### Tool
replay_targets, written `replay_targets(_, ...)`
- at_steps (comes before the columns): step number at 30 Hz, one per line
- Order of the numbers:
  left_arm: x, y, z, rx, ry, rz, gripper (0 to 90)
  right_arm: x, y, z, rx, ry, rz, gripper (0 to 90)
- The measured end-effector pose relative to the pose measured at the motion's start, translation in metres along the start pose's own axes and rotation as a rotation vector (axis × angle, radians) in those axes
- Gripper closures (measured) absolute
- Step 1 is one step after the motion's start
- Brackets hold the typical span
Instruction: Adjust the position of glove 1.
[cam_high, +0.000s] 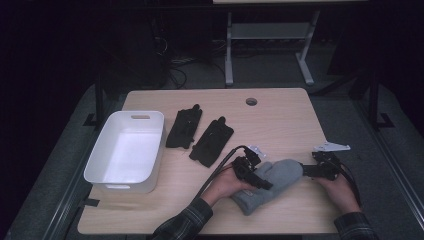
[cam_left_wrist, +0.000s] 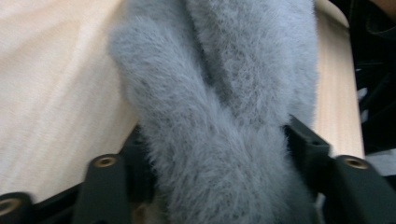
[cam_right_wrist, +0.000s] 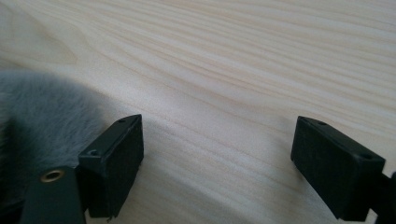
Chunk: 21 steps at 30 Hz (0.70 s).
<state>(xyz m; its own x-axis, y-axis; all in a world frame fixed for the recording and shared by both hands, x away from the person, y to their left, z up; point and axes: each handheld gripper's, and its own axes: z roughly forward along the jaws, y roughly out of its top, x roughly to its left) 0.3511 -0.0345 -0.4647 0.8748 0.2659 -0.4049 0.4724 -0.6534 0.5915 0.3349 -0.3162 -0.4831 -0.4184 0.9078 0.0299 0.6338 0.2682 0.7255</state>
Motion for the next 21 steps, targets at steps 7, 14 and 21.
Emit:
replay_targets(7,0.0004,0.0036,0.0008,0.04,-0.015,-0.022,53.3,0.0,0.0,0.0,0.0,0.0,0.0,16.9)
replay_targets(14,-0.0026,0.0052,-0.0011,0.046,-0.008,-0.035,61.9,0.0,0.0,0.0,0.0,0.0,0.0,16.9)
replay_targets(21,-0.0033,0.0064,-0.0063,0.038,-0.013,-0.042,64.0,-0.0001,0.0001,0.0,0.0,0.0,0.0,16.9)
